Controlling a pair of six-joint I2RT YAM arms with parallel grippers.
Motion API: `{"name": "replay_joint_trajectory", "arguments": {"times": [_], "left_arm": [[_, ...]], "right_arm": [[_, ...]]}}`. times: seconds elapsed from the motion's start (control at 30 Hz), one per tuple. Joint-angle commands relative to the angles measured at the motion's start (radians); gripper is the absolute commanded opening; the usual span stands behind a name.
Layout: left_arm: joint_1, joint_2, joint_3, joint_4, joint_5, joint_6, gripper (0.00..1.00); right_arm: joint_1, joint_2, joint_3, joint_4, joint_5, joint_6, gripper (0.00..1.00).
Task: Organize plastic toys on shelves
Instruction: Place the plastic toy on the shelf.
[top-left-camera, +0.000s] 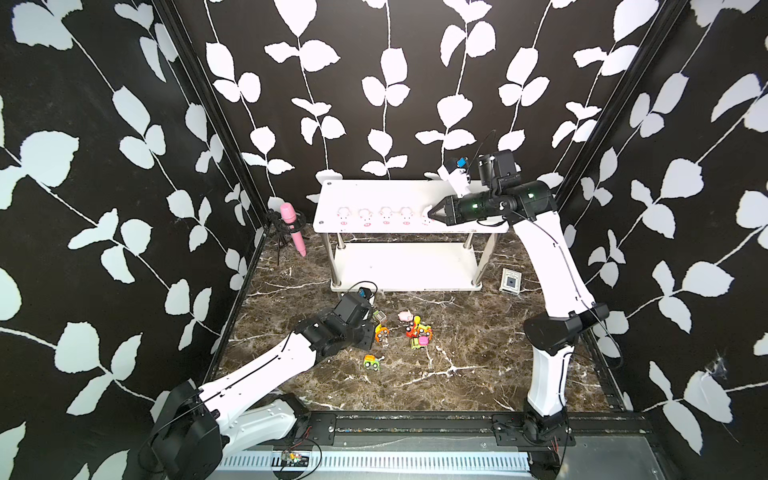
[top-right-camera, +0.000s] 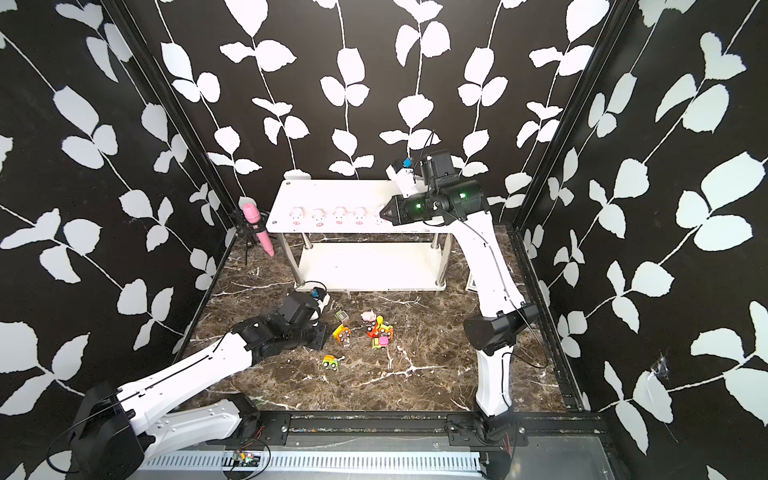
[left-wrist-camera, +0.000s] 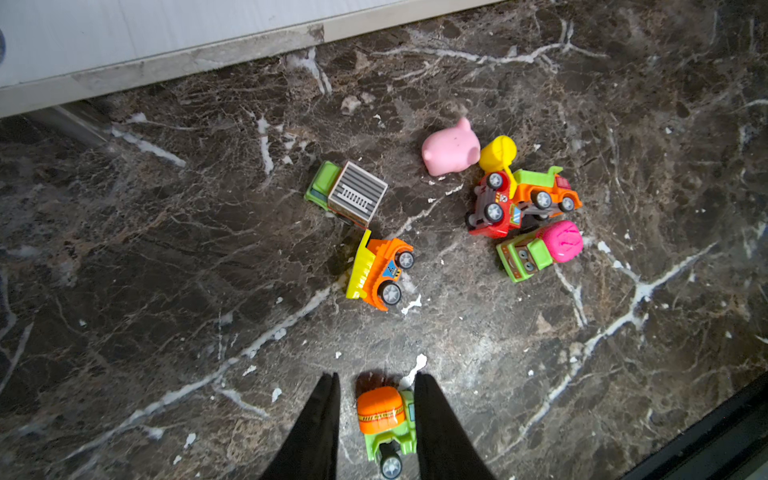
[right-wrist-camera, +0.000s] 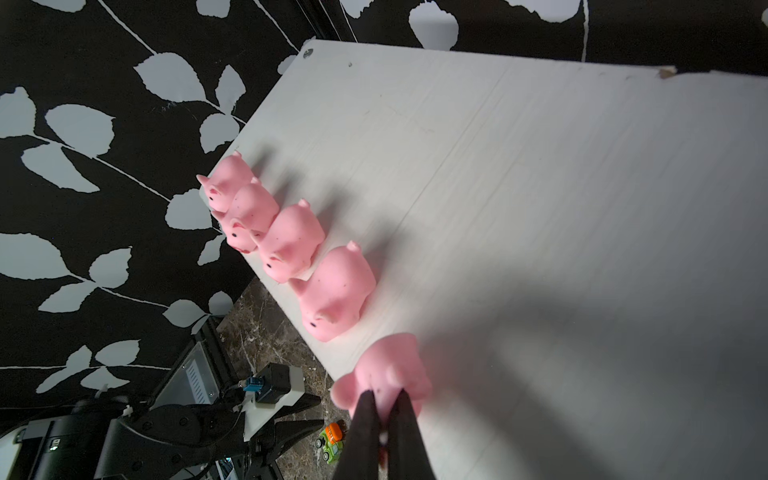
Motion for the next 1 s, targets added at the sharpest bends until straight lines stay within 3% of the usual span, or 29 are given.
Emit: {"name": "replay_joint_trajectory", "arguments": {"times": [0.0, 0.07, 0.3, 0.57, 0.97], "left_arm": [[0.007, -0.001, -0.018, 0.011, 0.008, -0.002, 0.32], [0.007, 0.001, -0.018, 0.011, 0.006, -0.002, 0.32], [0.007, 0.002, -0.024, 0.015, 0.012, -0.005, 0.32], [0.007, 0.001, -0.026, 0.021, 0.018, -0.007, 0.32], [0.007, -0.006, -0.030, 0.024, 0.021, -0.009, 0.32]], "right_arm": [[-0.006, 0.016, 0.039, -0.008, -0.016, -0.008, 0.00], [-0.005, 0.019, 0.039, -0.007, -0.013, -0.007, 0.03], [-0.005, 0.022, 0.039, -0.005, -0.001, -0.005, 0.26], [-0.005, 0.016, 0.041, -0.006, 0.021, -0.007, 0.38], [-0.005, -0.022, 0.037, -0.013, 0.061, -0.022, 0.43]]}}
